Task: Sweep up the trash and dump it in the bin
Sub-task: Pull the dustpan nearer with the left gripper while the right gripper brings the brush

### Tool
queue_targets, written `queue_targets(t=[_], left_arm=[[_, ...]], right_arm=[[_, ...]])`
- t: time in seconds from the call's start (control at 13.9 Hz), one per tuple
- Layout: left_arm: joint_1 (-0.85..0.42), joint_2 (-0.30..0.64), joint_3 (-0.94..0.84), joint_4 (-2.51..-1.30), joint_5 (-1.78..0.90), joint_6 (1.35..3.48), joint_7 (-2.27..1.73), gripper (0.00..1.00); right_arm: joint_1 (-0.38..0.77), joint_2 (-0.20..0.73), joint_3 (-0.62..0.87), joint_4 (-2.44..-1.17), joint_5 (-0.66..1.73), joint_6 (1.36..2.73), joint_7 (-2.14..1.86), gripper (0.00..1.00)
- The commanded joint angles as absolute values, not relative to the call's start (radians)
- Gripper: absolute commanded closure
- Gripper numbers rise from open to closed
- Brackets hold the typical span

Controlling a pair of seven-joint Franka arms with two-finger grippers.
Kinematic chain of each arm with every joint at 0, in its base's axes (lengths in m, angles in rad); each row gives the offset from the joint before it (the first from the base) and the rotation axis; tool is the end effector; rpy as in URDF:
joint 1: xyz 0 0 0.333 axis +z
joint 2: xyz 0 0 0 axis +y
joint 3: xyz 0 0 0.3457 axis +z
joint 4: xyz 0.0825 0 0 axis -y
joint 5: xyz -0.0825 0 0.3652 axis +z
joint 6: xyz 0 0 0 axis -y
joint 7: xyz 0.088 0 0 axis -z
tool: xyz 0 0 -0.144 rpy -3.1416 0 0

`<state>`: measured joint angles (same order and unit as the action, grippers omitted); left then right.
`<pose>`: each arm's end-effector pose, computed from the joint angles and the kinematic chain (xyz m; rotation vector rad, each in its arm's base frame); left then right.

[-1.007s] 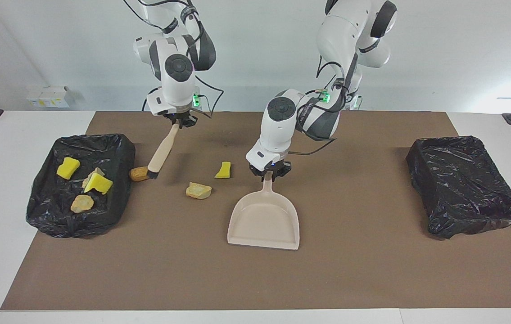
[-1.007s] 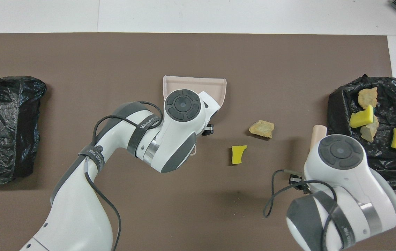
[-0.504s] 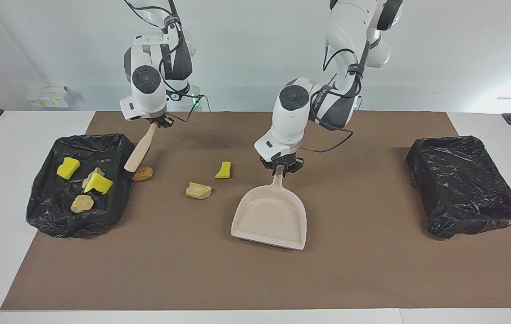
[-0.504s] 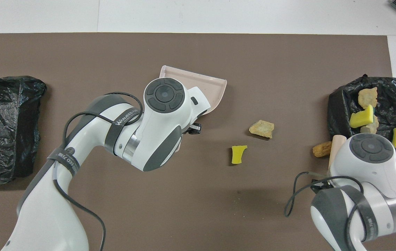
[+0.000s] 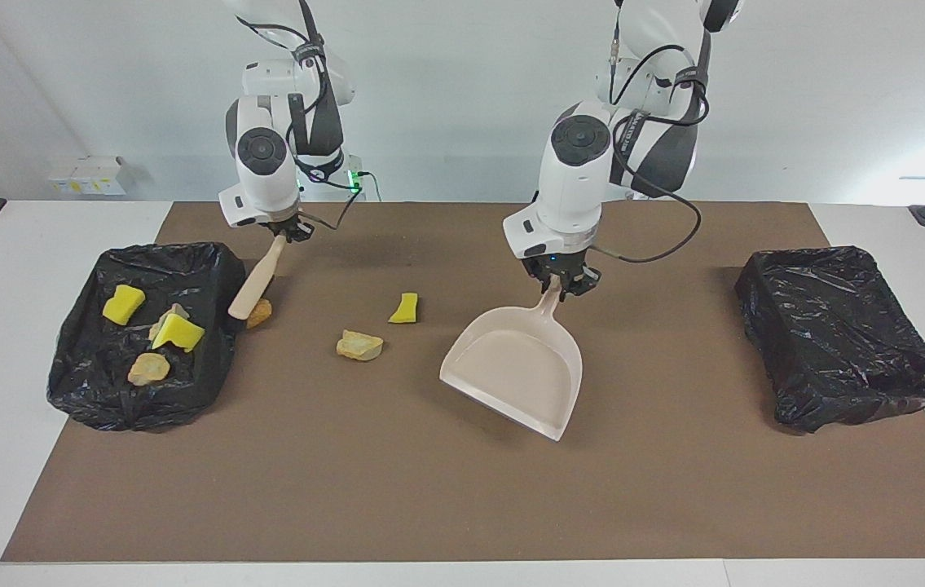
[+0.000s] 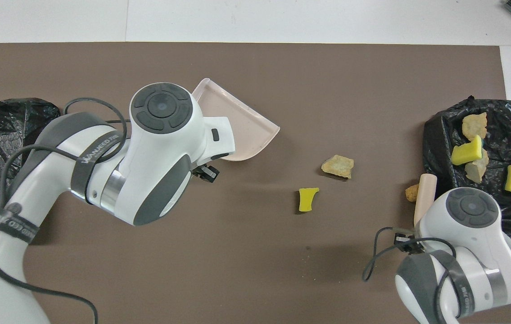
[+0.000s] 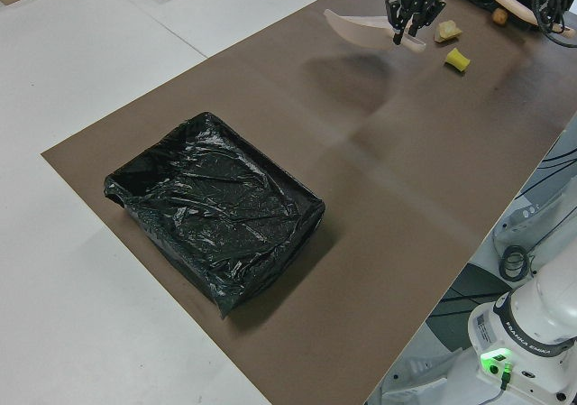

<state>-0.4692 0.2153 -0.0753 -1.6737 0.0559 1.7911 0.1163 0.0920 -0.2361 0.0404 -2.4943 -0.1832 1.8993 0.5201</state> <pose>0.5189 -0.3026 0.4657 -2.9075 1.0199 0.1341 0.3663 0.0288 0.3562 2.8053 -0.4236 -0.4099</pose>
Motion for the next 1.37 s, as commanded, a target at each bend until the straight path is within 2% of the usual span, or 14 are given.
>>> queue_targets(t=[0.0, 0.29, 0.43, 0.58, 0.94, 1.15, 1.3], left_arm=[[-0.434, 0.105, -0.08, -1.82, 0.071, 1.778, 0.283, 1.0], [-0.417, -0.016, -0.081, -2.046, 0.072, 1.907, 0.337, 1.0], [-0.44, -0.075, -0.084, -2.144, 0.092, 1.971, 0.35, 1.0], [-0.503, -0.127, -0.084, -2.215, 0.1, 1.98, 0.383, 1.0], [-0.552, -0.233, -0.087, -2.353, 0.1, 1.97, 0.503, 1.0], [-0.543, -0.229, -0.087, -2.355, 0.097, 1.979, 0.555, 1.0], [-0.538, -0.21, -0.087, -2.353, 0.097, 2.002, 0.551, 1.0]], right_arm=[[0.136, -0.178, 0.048, -2.455, -0.132, 1.937, 0.467, 1.0], [0.225, -0.094, 0.054, -2.311, -0.013, 1.905, 0.402, 1.0], [0.255, -0.029, 0.054, -2.177, 0.014, 1.805, 0.449, 1.0], [0.244, -0.018, 0.052, -2.109, 0.003, 1.728, 0.503, 1.0], [0.178, -0.032, 0.045, -2.118, -0.058, 1.635, 0.495, 1.0], [0.118, -0.099, 0.043, -2.161, -0.075, 1.605, 0.411, 1.0], [0.066, -0.149, 0.046, -2.241, -0.075, 1.647, 0.374, 1.0]])
